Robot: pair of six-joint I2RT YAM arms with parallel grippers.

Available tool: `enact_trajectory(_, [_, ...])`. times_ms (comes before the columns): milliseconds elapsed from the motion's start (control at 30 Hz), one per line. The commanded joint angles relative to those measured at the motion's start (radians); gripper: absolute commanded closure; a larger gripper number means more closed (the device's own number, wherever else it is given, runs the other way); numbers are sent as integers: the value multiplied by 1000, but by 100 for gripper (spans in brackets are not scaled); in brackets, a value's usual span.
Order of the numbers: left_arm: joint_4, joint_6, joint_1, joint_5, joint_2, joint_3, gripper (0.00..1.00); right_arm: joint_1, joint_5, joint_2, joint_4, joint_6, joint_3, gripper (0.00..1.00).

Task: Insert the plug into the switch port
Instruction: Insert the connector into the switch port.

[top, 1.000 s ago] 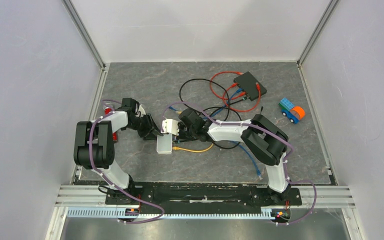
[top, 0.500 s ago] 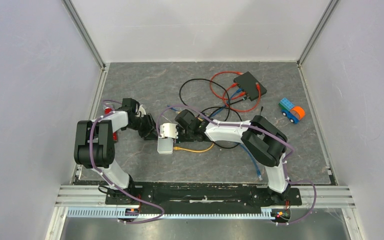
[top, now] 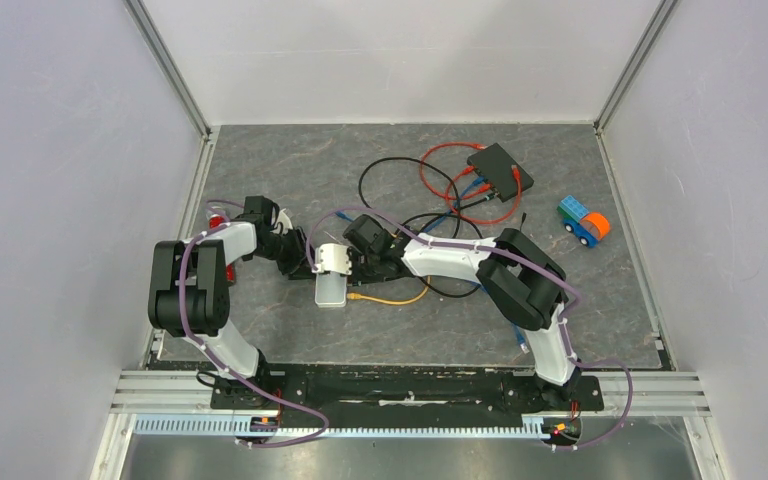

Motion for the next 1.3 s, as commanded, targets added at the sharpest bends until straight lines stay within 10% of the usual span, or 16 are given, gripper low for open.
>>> enact_trajectory(0, [28,27,-6,42,11,-3,57,6,-27,50,-35,30,17,100])
enact_trajectory(1267, [105,-4,-6,185,47,-36,57,-19,-285,66,273,53,-148,100])
